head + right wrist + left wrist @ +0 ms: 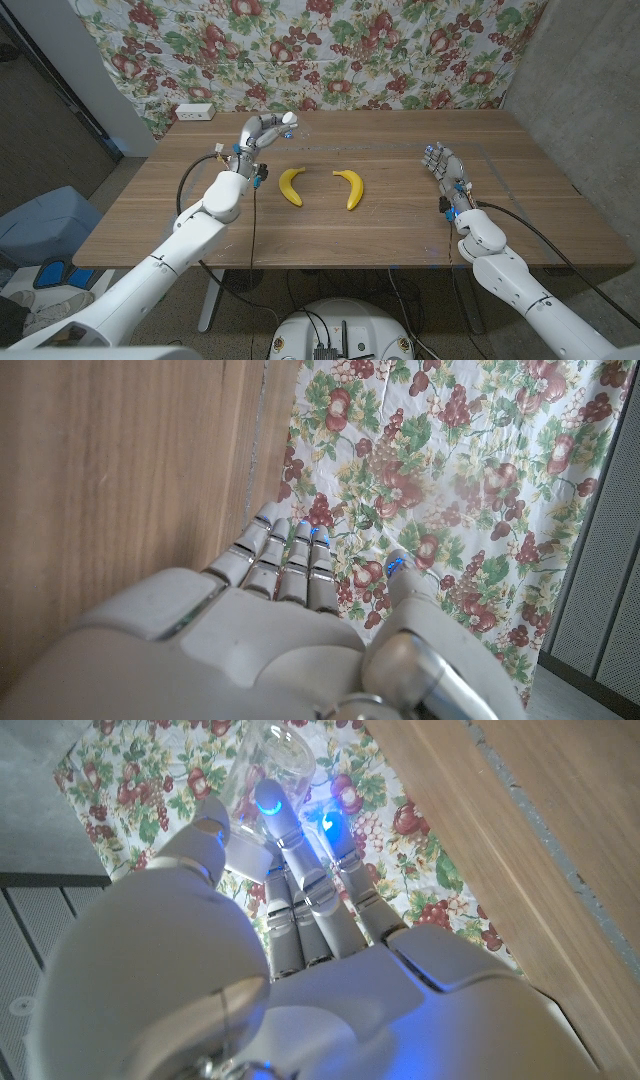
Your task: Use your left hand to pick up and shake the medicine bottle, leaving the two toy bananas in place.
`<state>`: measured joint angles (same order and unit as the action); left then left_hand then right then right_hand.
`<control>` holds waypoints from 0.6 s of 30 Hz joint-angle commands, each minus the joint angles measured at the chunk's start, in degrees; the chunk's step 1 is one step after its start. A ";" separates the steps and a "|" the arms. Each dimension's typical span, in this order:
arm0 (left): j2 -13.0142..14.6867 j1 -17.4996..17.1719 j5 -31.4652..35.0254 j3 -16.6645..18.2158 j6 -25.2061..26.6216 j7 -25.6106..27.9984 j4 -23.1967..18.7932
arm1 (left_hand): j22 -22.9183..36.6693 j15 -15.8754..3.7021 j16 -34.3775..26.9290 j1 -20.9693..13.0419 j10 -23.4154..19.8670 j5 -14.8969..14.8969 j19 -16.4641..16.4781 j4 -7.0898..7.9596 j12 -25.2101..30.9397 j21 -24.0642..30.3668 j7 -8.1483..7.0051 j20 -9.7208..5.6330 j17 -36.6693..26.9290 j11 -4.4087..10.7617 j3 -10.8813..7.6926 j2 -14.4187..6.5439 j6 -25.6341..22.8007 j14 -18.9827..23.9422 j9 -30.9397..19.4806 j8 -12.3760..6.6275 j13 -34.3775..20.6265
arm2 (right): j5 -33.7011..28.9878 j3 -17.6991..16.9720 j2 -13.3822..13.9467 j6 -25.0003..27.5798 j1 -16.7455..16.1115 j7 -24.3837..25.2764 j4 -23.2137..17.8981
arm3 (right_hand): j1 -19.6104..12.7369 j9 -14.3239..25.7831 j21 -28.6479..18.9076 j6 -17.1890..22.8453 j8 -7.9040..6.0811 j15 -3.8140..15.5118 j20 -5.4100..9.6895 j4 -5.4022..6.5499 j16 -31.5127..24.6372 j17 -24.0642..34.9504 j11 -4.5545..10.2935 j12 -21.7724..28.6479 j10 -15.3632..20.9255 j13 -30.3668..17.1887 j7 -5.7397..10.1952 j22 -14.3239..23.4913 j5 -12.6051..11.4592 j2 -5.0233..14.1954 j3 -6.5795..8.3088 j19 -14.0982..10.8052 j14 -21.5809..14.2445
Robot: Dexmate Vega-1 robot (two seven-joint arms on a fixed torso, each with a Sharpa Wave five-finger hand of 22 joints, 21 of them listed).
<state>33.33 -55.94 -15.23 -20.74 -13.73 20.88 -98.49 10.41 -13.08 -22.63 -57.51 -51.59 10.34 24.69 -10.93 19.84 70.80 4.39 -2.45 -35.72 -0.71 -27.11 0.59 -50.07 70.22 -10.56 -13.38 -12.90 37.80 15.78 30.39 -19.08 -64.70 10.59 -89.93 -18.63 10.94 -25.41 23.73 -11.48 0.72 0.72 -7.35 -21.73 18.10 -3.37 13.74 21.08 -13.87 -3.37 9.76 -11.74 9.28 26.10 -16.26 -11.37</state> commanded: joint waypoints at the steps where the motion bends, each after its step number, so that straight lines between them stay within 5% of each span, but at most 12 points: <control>1: -4.00 -0.86 1.43 1.09 -5.85 2.72 3.23 | 0.11 -0.41 0.30 -7.19 -16.40 0.27 -0.42 1.11 0.14 0.48 -4.09 -7.63 -0.32 11.20 -1.57 -7.24 -9.33 0.35 -5.33 -0.50 -18.10 | -0.25 0.23 -0.07 0.31 0.36 0.29 0.12 | -0.07 0.17 0.17 -0.02 -0.01 -0.08 -0.26 0.12 0.18 0.10 -0.03 -0.31 0.29 0.00 -0.16 0.17 -0.20 0.16 -0.18 -0.51 -0.51; 13: -1.20 0.09 -0.88 0.82 0.51 -1.89 1.13 | 0.09 -0.41 0.46 -7.18 -16.46 0.25 -0.54 1.13 0.06 0.64 -4.16 -7.59 -0.37 11.18 -1.60 -7.21 -9.31 0.43 -5.35 -0.37 -18.19 | -0.26 0.31 -0.22 0.49 0.78 0.38 0.36 | -0.05 0.16 0.42 -0.05 -0.01 0.08 -0.26 0.13 0.25 0.10 -0.04 -0.33 0.26 0.01 -0.19 0.17 -0.20 0.17 -0.20 -0.61 -0.50; 18: 2.49 1.37 -2.73 0.22 7.75 -6.08 -1.69 | 0.08 -0.41 0.51 -7.17 -16.41 0.25 -0.58 1.15 0.01 0.70 -4.18 -7.57 -0.40 11.23 -1.61 -7.22 -9.34 0.47 -5.35 -0.34 -18.26 | -0.14 0.31 -0.33 0.55 0.94 0.41 0.52 | -0.04 0.16 0.53 -0.07 0.00 0.06 -0.28 0.14 0.22 0.10 -0.06 -0.34 0.25 0.01 -0.19 0.18 -0.20 0.18 -0.20 -0.61 -0.65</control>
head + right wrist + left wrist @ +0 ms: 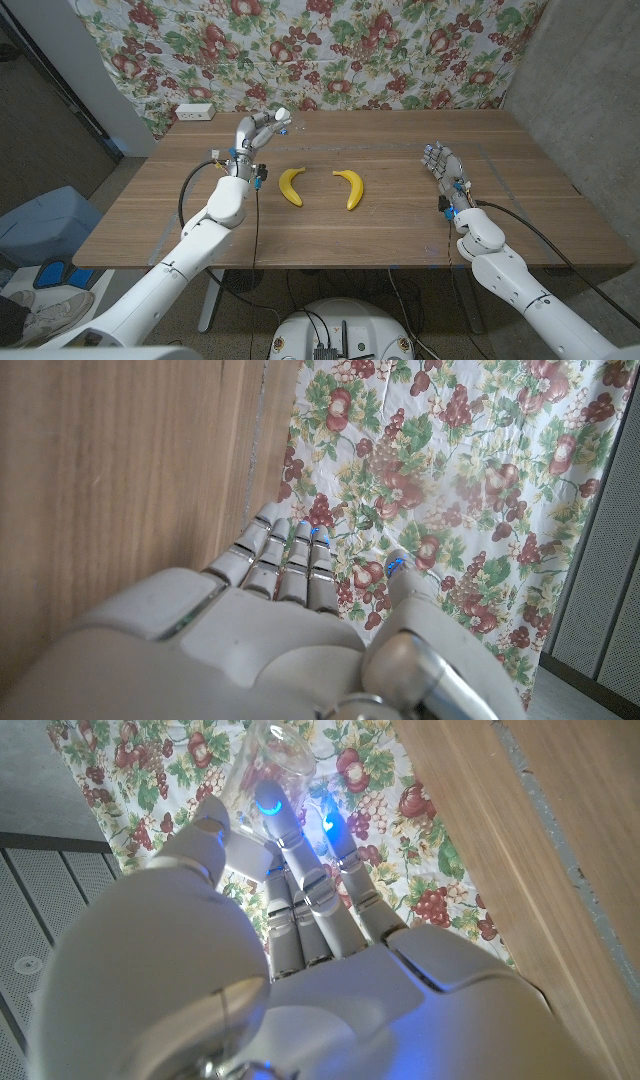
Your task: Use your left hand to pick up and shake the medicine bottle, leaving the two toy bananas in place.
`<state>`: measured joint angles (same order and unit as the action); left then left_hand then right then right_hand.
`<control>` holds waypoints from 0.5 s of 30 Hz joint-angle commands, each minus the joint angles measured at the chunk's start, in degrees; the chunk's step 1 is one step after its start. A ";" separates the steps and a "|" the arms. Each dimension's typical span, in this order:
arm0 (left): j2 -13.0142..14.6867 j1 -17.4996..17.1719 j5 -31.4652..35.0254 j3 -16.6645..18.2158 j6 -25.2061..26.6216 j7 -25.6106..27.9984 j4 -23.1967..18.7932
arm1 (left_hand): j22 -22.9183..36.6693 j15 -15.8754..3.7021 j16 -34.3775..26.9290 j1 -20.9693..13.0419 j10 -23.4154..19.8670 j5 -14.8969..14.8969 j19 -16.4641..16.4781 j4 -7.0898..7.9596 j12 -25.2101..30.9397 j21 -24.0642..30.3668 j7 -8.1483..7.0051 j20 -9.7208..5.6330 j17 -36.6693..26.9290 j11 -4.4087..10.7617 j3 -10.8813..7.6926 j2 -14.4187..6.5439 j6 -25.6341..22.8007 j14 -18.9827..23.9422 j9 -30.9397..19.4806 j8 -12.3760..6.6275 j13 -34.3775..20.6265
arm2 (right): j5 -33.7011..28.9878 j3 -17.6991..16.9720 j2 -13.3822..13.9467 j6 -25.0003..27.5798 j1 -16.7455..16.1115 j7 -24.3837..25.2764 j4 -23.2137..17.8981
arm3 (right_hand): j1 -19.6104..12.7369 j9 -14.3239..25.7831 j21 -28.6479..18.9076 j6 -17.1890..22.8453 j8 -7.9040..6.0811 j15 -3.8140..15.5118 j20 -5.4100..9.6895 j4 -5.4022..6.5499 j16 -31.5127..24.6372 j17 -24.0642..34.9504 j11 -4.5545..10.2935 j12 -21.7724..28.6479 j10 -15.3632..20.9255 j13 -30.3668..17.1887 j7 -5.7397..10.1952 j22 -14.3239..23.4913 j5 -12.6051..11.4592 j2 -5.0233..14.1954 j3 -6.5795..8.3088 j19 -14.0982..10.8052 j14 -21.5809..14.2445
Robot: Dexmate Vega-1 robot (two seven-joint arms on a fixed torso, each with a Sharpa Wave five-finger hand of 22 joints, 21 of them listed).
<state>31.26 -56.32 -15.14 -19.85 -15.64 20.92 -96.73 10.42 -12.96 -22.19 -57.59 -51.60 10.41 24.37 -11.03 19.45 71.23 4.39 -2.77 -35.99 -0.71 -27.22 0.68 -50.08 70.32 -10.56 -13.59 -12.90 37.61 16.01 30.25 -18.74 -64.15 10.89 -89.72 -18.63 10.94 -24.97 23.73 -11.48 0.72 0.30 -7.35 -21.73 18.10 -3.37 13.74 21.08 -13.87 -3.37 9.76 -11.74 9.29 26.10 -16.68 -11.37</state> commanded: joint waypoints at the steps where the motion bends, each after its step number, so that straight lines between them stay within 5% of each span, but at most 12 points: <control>1: 4.90 1.98 -2.47 -0.92 10.01 -6.26 -3.49 | 0.07 -0.52 0.05 -7.09 -16.40 0.17 -0.27 1.25 0.39 0.28 -4.20 -7.25 -0.15 11.28 -1.51 -7.30 -9.35 0.39 -5.35 -0.13 -18.26 | -0.16 0.14 -0.09 0.18 0.44 0.05 0.38 | -0.03 0.16 0.09 -0.07 0.00 0.09 0.13 0.15 0.22 0.10 -0.05 -0.34 0.26 0.01 -0.21 0.18 -0.20 0.18 -0.20 -0.24 -0.65; 10: 12.16 7.34 -4.96 -3.96 26.34 -15.51 -8.31 | 0.06 -0.53 0.28 -7.10 -16.48 0.15 -0.36 1.25 0.31 0.42 -4.08 -7.23 -0.11 11.17 -1.55 -7.29 -9.41 0.39 -5.37 -0.05 -18.31 | 0.01 0.20 -0.17 0.32 0.77 -0.14 0.73 | -0.03 0.16 0.25 -0.01 -0.03 -0.10 0.14 0.14 0.28 0.09 -0.04 -0.36 0.20 0.01 -0.17 0.18 -0.20 0.17 -0.20 -0.30 -0.62; 15: 14.54 10.39 -4.91 -6.32 30.29 -19.73 -8.88 | 0.05 -0.52 0.35 -7.11 -16.48 0.14 -0.42 1.24 0.28 0.48 -4.07 -7.23 -0.15 11.25 -1.58 -7.29 -9.38 0.41 -5.38 0.03 -18.39 | 0.17 0.16 -0.30 0.18 0.75 -0.16 0.88 | -0.02 0.16 0.36 -0.04 -0.02 -0.02 0.15 0.15 0.33 0.09 -0.09 -0.37 0.20 0.01 -0.20 0.18 -0.20 0.17 -0.21 -0.35 -0.56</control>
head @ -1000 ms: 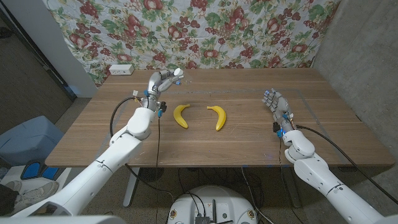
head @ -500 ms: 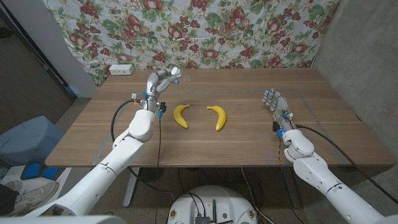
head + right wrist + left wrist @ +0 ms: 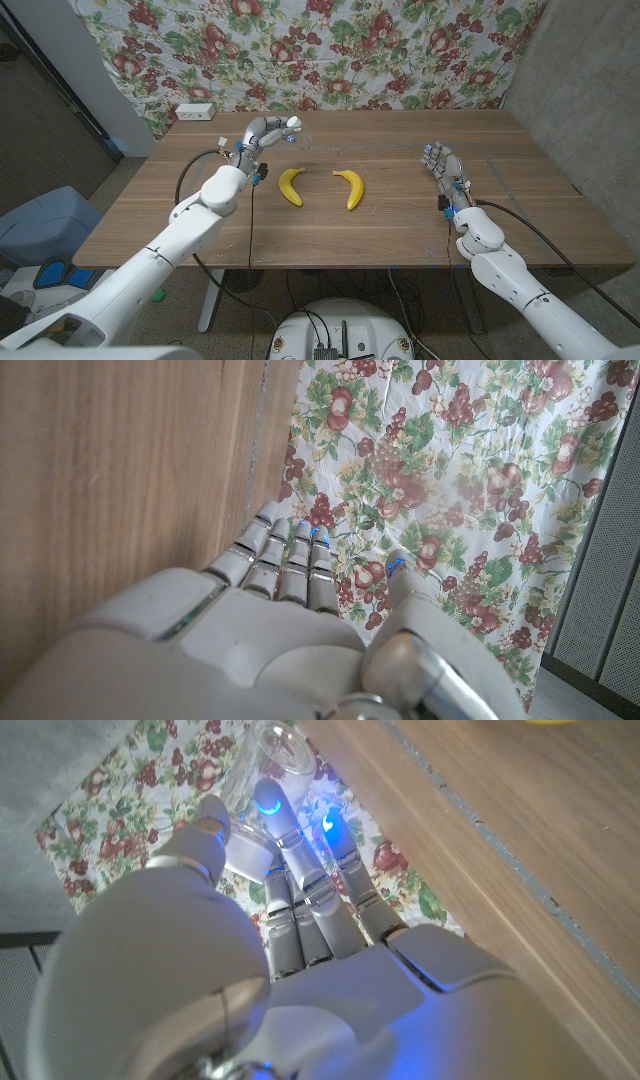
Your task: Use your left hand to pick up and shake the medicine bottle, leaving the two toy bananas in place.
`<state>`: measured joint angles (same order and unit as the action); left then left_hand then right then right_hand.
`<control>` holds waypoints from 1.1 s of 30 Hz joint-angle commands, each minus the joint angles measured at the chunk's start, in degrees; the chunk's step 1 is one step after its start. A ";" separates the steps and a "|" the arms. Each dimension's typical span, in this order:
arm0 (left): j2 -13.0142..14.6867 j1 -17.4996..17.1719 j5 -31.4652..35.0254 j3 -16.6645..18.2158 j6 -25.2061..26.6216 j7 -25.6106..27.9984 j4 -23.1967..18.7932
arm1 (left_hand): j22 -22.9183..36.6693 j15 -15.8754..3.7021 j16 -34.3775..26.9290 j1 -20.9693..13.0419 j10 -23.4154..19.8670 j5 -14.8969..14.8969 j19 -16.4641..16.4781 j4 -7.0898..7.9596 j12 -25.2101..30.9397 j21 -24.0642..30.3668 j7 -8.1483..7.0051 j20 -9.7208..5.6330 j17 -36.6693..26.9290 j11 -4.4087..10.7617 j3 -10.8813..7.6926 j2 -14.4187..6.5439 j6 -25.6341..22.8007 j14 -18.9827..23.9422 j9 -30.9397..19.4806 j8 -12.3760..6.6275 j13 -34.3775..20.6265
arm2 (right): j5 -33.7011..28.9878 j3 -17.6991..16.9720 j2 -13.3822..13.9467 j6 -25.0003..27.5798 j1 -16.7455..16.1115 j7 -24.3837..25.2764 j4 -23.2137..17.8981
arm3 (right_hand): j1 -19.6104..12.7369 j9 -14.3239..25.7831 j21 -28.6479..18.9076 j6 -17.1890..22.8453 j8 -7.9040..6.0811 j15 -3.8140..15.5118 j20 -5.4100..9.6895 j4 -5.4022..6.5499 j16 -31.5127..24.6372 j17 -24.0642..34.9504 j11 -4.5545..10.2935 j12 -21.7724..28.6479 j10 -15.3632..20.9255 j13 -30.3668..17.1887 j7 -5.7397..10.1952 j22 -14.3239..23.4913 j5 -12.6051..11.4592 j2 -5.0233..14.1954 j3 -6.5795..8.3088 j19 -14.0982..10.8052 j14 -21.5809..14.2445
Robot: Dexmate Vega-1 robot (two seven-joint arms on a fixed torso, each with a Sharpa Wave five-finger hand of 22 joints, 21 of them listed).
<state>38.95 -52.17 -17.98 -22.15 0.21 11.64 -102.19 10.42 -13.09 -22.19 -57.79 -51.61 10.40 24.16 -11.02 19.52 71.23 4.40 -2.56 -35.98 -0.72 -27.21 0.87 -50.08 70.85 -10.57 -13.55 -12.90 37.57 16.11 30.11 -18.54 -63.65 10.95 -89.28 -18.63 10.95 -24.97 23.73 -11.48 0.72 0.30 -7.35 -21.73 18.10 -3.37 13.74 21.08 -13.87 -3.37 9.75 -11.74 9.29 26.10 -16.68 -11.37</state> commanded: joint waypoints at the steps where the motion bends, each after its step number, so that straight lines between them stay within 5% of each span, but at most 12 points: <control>1: 7.30 6.90 -2.15 -4.47 15.35 -11.40 -3.57 | 0.04 -0.39 0.33 -6.93 -16.37 0.15 -0.22 1.23 0.20 0.49 -4.06 -7.45 -0.20 11.12 -1.59 -7.48 -9.39 -0.08 -5.38 0.00 -18.44 | 0.20 0.07 -0.10 -0.04 0.24 -0.33 0.47 | -0.02 0.16 0.38 -0.03 -0.02 -0.01 0.15 0.15 0.34 0.09 -0.08 -0.37 0.19 0.01 -0.17 0.19 -0.20 0.17 -0.21 -0.37 -0.55; 18: 8.19 6.83 -2.43 -4.98 13.97 -10.86 -3.79 | 0.02 -0.39 0.47 -6.91 -16.44 0.15 -0.38 1.25 0.13 0.59 -3.96 -7.38 -0.34 10.99 -1.66 -7.50 -9.31 -0.08 -5.41 0.15 -18.56 | 0.29 -0.12 -0.01 -0.29 -0.28 -0.20 0.07 | 0.02 0.16 0.68 -0.03 -0.02 -0.08 0.14 0.17 0.40 0.09 -0.10 -0.37 0.21 0.01 -0.15 0.19 -0.19 0.17 -0.23 -0.49 -0.60; 24: 5.58 3.19 -1.57 -2.91 5.44 -5.40 -1.79 | 0.02 -0.40 0.47 -6.93 -16.49 0.15 -0.44 1.23 0.08 0.65 -3.96 -7.38 -0.48 11.00 -1.68 -7.48 -9.41 -0.01 -5.42 0.16 -18.57 | 0.00 -0.04 0.05 -0.30 -0.35 -0.06 -0.03 | 0.05 0.16 0.81 -0.05 -0.02 -0.05 0.15 0.18 0.43 0.09 -0.04 -0.37 0.23 0.02 -0.24 0.20 -0.19 0.17 -0.24 -0.55 -0.62; 33: -2.32 -2.11 3.18 -0.11 -10.66 7.16 3.42 | 0.02 -0.40 0.60 -6.87 -16.62 0.15 -0.52 1.27 0.00 0.75 -4.07 -7.36 -0.49 11.17 -1.69 -7.48 -9.42 0.02 -5.46 0.22 -18.54 | -0.32 0.07 0.00 -0.15 -0.31 0.34 -0.30 | 0.08 0.16 0.97 -0.07 -0.01 -0.02 0.11 0.20 0.45 0.09 -0.05 -0.37 0.24 0.02 -0.19 0.20 -0.19 0.17 -0.26 -0.61 -0.67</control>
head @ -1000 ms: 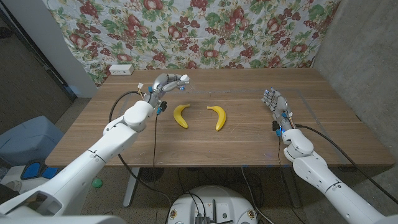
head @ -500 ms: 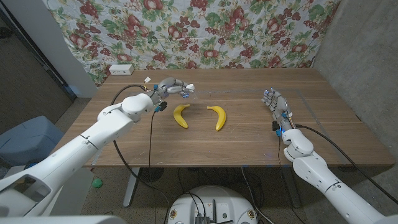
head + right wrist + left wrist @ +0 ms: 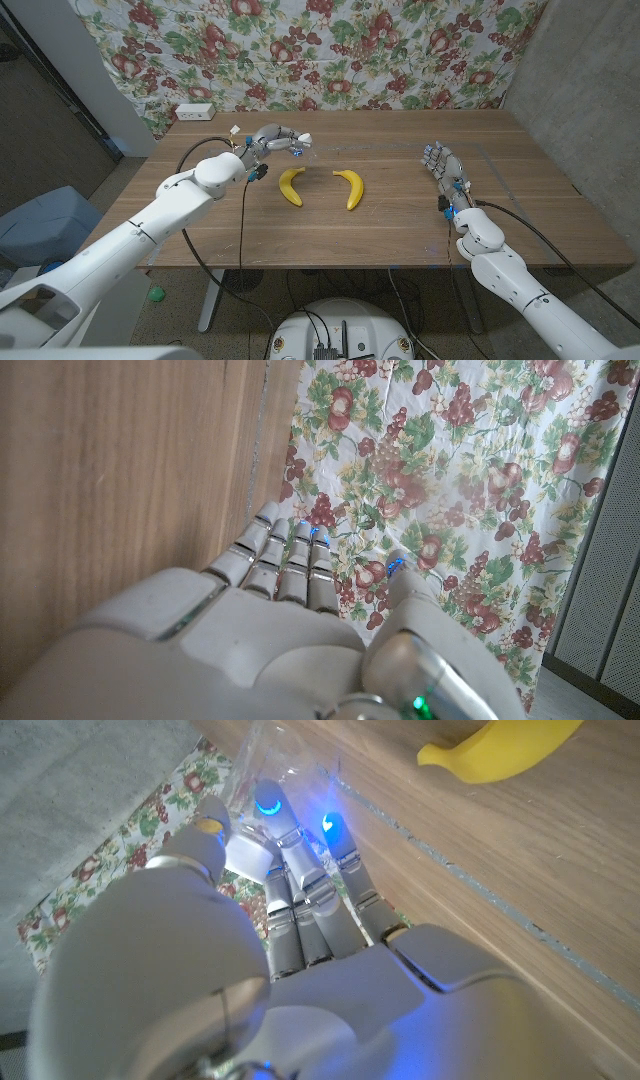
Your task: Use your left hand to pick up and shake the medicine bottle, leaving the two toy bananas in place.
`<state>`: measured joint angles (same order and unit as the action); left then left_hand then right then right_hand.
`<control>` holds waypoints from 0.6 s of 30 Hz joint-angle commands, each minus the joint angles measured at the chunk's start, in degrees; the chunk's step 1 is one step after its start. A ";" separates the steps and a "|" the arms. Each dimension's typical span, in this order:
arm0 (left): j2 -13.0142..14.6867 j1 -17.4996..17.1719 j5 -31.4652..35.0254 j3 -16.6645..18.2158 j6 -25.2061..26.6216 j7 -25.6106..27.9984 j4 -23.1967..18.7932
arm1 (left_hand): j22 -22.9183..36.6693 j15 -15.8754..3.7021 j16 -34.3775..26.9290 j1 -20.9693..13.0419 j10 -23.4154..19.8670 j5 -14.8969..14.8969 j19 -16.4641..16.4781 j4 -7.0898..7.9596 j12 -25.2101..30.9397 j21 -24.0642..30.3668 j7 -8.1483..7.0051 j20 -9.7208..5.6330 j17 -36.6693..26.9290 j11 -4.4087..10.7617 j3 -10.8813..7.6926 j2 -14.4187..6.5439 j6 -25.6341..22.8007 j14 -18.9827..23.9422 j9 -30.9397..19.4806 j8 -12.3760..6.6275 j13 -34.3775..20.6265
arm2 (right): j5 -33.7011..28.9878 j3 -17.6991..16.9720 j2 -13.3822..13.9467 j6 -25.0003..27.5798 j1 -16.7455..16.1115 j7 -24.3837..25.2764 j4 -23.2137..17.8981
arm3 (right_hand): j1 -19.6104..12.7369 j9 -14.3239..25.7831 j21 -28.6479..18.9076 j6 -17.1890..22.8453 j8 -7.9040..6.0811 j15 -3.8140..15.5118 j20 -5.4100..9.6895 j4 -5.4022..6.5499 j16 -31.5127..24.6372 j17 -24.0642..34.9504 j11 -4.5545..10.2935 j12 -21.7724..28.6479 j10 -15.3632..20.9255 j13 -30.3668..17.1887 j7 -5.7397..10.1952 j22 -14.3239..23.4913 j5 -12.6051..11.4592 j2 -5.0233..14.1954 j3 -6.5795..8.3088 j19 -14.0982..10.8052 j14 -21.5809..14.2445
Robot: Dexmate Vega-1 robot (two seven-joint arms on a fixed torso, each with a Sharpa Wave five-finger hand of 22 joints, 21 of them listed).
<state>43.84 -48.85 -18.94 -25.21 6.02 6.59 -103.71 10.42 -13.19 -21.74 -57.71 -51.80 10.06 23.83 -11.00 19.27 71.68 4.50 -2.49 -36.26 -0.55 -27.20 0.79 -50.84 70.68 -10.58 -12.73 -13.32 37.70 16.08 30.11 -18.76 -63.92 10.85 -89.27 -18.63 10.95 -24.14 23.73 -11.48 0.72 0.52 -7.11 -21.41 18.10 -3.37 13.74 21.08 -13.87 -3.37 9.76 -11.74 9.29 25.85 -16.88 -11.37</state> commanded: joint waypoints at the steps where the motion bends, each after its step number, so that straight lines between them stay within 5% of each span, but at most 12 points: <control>1: -8.01 -5.72 4.63 3.16 -17.90 13.19 5.57 | 0.01 -0.30 0.18 -6.95 -16.41 0.49 -0.20 1.24 0.18 0.31 -4.15 -7.43 -0.22 10.89 -1.71 -7.39 -8.60 0.17 -5.44 -0.56 -18.06 | -0.39 0.10 -0.08 0.09 -0.01 0.49 -0.33 | 0.08 0.16 0.17 -0.05 -0.02 0.05 -0.10 -0.04 0.14 0.09 -0.02 -0.37 0.24 0.02 -0.20 0.20 -0.19 0.18 -0.01 -0.39 -0.66; 6: -10.68 -6.78 5.75 4.10 -21.29 16.16 7.04 | 0.02 -0.31 0.24 -6.94 -16.40 0.50 -0.25 1.24 0.09 0.37 -4.29 -7.43 -0.22 11.10 -1.69 -7.35 -8.72 0.22 -5.45 -0.57 -18.03 | -0.32 0.31 -0.17 0.45 0.35 0.37 -0.15 | 0.09 0.16 0.26 -0.04 -0.02 -0.09 -0.11 -0.04 0.18 0.09 -0.03 -0.39 0.21 0.02 -0.19 0.20 -0.19 0.17 -0.02 -0.45 -0.63; 18: -11.03 -7.00 5.87 4.80 -20.01 15.24 6.67 | 0.03 -0.30 0.37 -6.95 -16.41 0.51 -0.33 1.23 0.03 0.57 -4.29 -7.44 -0.31 11.04 -1.70 -7.31 -8.78 0.37 -5.49 -0.52 -18.23 | -0.49 0.49 -0.26 0.41 0.40 0.44 -0.13 | 0.10 0.16 0.44 -0.04 -0.03 -0.01 -0.09 -0.04 0.22 0.08 -0.02 -0.36 0.30 0.02 -0.22 0.21 -0.19 0.17 -0.02 -0.54 -0.67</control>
<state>34.40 -54.77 -13.95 -21.42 -12.64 20.45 -97.52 10.42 -13.23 -21.34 -57.72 -52.01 10.18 23.66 -10.93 18.97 71.68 4.39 -2.67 -36.25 -0.73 -27.13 0.81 -51.12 70.73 -10.58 -12.99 -14.15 37.30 16.43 29.97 -18.52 -63.52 11.14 -89.40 -18.63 10.95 -23.92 23.73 -11.48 0.72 0.52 -7.11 -21.44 18.11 -3.37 13.74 21.08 -13.87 -3.37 9.75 -11.74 9.28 25.85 -16.88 -11.37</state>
